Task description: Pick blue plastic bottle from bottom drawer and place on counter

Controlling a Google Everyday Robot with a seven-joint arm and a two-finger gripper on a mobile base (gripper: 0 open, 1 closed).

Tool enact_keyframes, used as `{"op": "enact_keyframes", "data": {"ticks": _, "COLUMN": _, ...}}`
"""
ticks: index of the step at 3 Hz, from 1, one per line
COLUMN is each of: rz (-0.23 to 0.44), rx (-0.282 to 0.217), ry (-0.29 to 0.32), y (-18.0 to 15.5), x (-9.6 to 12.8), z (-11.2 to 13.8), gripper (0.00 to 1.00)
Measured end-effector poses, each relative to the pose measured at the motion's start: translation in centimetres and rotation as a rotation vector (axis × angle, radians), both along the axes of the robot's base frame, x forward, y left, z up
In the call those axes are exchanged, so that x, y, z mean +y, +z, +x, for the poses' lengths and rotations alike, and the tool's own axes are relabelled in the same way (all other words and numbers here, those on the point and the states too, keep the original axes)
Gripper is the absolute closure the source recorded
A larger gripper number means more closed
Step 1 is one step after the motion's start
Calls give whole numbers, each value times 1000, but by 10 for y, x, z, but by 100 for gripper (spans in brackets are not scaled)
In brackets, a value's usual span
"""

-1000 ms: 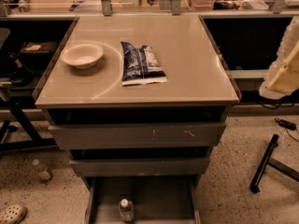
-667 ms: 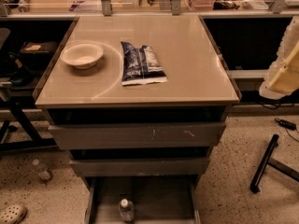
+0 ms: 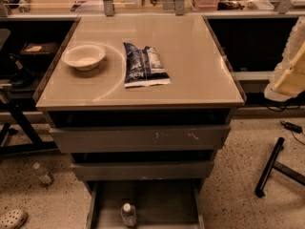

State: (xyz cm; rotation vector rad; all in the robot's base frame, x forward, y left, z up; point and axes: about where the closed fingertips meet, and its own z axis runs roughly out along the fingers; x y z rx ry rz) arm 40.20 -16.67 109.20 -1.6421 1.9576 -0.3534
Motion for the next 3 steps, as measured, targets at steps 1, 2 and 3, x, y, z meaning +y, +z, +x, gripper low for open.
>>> {"op": "enact_keyframes", "data": {"ticks": 1, "rz": 0, "rx": 0, "ry": 0, "y": 0, "x": 0, "z": 0, "gripper": 0}}
{"op": "enact_keyframes", "data": {"ticks": 2, "rz": 52, "rx": 108, "ry": -4, "y": -40, "x": 12, "z": -15, "gripper": 0}}
{"op": "enact_keyframes", "data": {"ticks": 3, "rz": 146, "rx": 306, "ry": -5, "y": -108, "x": 45, "z": -59, "gripper": 0}}
